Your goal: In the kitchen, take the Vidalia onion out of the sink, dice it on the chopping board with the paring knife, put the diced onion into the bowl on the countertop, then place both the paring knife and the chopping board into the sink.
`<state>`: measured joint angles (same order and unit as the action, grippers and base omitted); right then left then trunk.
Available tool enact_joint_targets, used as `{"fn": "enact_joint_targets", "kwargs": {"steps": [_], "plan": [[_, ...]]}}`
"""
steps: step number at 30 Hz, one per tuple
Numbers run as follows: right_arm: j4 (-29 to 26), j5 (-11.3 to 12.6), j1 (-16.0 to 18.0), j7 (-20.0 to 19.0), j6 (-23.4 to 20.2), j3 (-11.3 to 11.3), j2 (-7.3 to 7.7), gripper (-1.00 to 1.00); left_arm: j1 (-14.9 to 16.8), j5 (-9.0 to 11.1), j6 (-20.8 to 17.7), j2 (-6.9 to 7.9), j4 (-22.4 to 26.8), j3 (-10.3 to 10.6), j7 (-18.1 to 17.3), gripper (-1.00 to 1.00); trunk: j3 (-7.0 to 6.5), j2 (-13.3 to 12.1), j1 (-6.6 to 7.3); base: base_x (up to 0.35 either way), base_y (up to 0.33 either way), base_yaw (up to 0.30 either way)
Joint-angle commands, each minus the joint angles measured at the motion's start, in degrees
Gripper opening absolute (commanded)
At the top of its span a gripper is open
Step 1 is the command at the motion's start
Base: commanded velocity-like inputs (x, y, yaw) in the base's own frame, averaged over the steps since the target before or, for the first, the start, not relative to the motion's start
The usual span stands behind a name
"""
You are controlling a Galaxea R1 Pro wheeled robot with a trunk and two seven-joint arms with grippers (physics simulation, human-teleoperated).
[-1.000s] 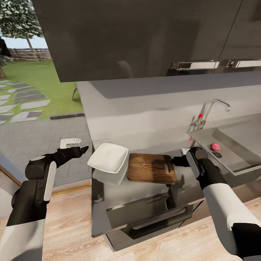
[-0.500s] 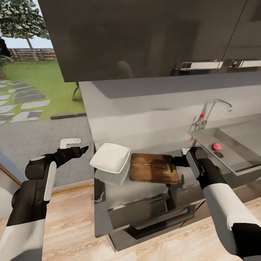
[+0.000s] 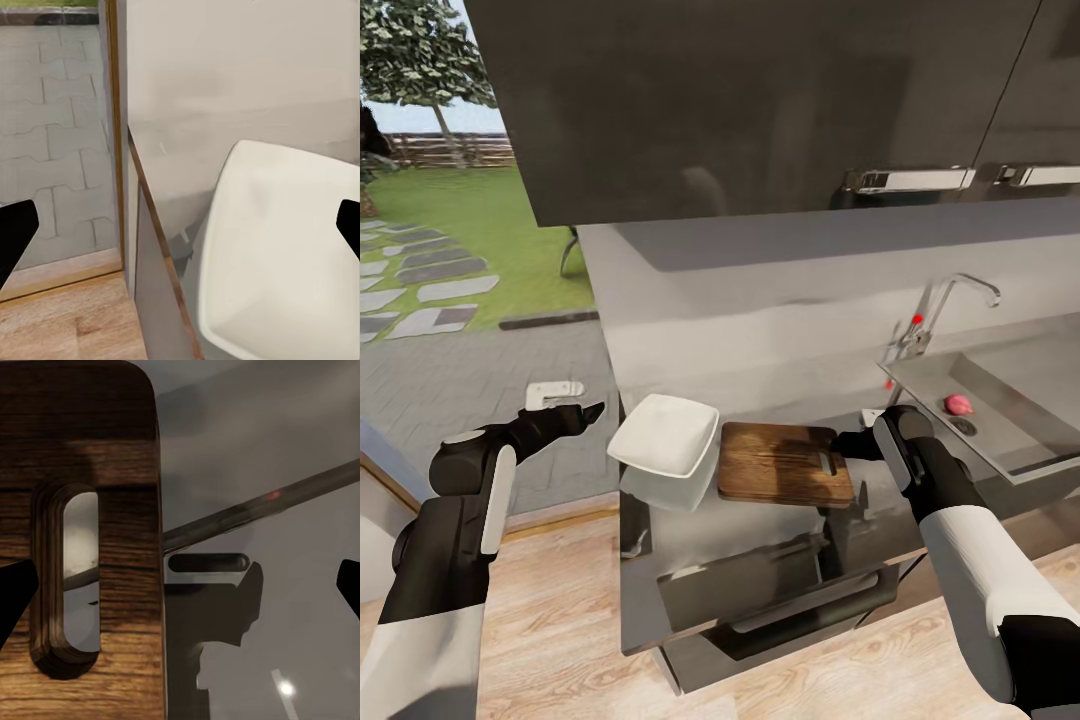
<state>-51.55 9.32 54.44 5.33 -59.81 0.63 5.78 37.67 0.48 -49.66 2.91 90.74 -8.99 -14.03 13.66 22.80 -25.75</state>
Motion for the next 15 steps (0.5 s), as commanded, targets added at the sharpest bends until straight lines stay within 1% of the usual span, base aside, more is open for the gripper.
{"fn": "enact_joint_targets", "kwargs": {"steps": [1, 15], "plan": [[-0.04, 0.61, 0.05, 0.56, -0.19, 0.07, 0.02, 1.00, 0.05, 0.04, -0.33, -0.01, 0.05, -0.06, -0.21, 1.00, 0.15, 0.12, -0.03, 0.000, 0.000, 0.000], [-0.04, 0.61, 0.05, 0.56, -0.19, 0.04, 0.02, 1.00, 0.08, 0.05, -0.33, -0.01, 0.05, -0.06, -0.21, 1.00, 0.76, 0.12, -0.03, 0.000, 0.000, 0.000]]}}
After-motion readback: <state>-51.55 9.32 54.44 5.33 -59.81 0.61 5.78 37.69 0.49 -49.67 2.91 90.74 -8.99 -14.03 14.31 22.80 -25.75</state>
